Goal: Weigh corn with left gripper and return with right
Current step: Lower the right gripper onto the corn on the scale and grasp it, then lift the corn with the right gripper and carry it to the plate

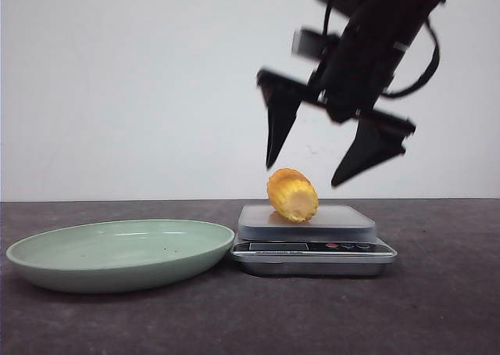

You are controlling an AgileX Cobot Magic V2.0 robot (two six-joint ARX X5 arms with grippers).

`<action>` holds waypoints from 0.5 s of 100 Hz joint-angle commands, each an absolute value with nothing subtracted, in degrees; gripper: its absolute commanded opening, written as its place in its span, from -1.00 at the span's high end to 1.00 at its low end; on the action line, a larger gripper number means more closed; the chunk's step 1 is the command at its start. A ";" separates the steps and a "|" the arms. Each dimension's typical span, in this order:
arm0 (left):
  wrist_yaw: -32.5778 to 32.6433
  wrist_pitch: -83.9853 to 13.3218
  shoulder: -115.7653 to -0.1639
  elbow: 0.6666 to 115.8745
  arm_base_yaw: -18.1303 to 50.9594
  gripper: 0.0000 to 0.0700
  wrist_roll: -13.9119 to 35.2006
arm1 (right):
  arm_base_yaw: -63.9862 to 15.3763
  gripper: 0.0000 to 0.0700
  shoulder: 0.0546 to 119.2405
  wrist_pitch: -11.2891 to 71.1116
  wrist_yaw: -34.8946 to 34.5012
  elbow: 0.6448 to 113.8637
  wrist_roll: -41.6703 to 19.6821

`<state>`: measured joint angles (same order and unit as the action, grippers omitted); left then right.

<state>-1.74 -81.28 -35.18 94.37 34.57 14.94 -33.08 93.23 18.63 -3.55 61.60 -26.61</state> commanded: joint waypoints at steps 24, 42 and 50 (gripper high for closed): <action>-1.65 -82.70 -35.31 95.42 34.94 0.96 14.17 | -33.61 0.98 97.36 19.66 -8.29 62.37 -29.45; -1.67 -82.72 -35.31 95.42 34.94 0.96 14.20 | -33.30 0.98 95.39 19.05 -11.29 64.25 -27.42; -1.69 -82.74 -35.31 95.42 34.94 0.96 14.20 | -33.34 0.98 92.36 17.45 -11.64 66.02 -27.31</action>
